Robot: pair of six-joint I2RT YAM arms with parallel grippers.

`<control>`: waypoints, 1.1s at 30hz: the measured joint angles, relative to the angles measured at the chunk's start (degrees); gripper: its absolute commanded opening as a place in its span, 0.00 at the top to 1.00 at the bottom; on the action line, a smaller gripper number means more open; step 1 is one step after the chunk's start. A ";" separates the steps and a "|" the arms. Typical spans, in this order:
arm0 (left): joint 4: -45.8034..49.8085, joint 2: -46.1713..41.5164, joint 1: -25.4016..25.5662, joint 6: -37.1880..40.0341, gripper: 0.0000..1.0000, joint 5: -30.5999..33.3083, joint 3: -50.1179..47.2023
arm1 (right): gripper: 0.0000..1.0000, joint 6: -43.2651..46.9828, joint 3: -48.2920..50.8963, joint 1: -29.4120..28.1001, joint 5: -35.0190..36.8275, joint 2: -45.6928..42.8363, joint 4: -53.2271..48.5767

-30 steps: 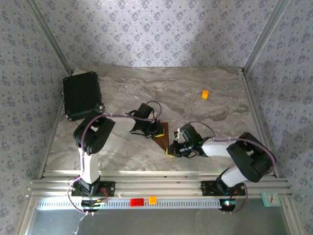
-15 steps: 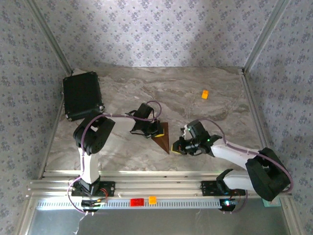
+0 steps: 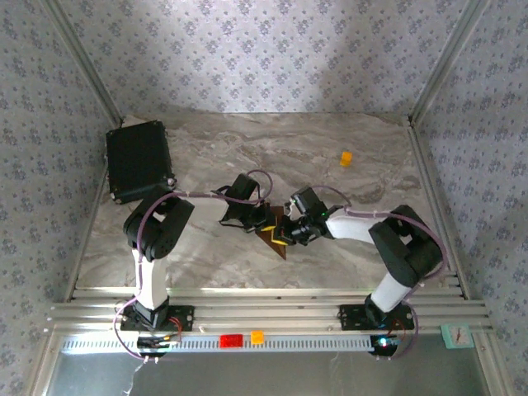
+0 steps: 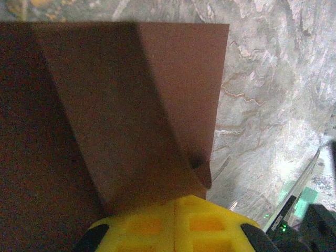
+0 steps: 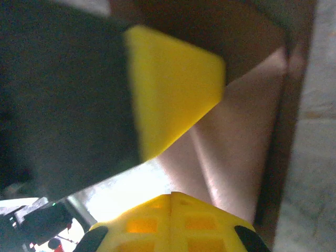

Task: Fold a paper plane with a square sheet of paper (pick it up from the middle)

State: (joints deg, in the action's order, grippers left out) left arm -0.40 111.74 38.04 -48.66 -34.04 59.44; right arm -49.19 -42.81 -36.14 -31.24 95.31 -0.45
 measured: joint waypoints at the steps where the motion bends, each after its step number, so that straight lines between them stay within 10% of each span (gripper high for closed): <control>1: -0.02 0.00 0.00 -0.02 0.92 0.00 0.00 | 1.00 0.04 0.07 0.17 0.24 1.09 -0.02; 15: 2.01 -3.10 0.35 0.00 0.87 1.09 -0.02 | 1.00 -1.11 15.41 2.03 -8.13 0.90 26.25; 33: 3.02 -10.08 5.27 0.00 0.92 2.51 -5.01 | 1.00 4.28 16.28 1.90 -10.16 -4.59 14.36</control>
State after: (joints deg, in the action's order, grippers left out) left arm 2.61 101.67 43.31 -48.66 -31.53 54.43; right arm -44.91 -26.52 -34.24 -41.41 90.72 13.91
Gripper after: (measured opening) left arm 0.086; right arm 0.061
